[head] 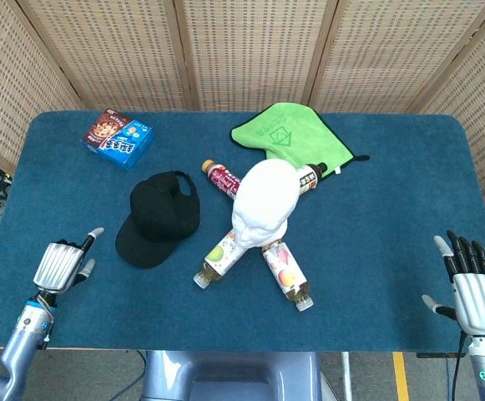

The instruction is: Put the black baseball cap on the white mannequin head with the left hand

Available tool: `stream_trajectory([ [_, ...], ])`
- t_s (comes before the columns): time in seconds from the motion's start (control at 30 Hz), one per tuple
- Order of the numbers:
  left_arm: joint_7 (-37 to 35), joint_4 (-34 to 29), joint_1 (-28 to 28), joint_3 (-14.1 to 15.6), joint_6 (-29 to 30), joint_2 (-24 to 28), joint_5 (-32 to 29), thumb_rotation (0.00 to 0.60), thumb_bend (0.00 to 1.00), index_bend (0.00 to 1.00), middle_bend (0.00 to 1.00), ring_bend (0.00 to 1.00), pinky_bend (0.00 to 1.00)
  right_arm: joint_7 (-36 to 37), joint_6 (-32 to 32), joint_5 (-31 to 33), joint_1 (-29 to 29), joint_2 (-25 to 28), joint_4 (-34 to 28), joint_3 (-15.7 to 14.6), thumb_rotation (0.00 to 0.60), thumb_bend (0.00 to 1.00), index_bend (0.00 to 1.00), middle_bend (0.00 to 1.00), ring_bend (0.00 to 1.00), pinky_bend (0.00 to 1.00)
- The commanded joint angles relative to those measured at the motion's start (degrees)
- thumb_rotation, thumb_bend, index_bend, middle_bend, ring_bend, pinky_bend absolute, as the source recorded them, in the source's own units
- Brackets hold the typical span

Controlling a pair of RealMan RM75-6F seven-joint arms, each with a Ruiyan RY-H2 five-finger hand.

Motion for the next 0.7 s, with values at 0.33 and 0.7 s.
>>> stream_trajectory([
  [0.33, -1.9, 11.36, -2.73, 1.57, -1.5, -7.39, 1.05, 0.6, 0.33, 0.08, 0.81, 0.77, 0.68, 0.33, 0.24, 0.23, -0.06, -0.08, 0.21, 0.24, 0.6, 0.03, 0.05, 0.0, 0.0, 0.0],
  [0.7, -2.27, 17.09, -4.0, 2.34, -2.47, -12.06, 0.98, 0.6, 0.36, 0.11, 0.82, 0.77, 0.68, 0.59, 0.33, 0.38, -0.1, -0.19, 0.43, 0.36, 0.6, 0.03, 0.05, 0.0, 0.0, 0.0],
])
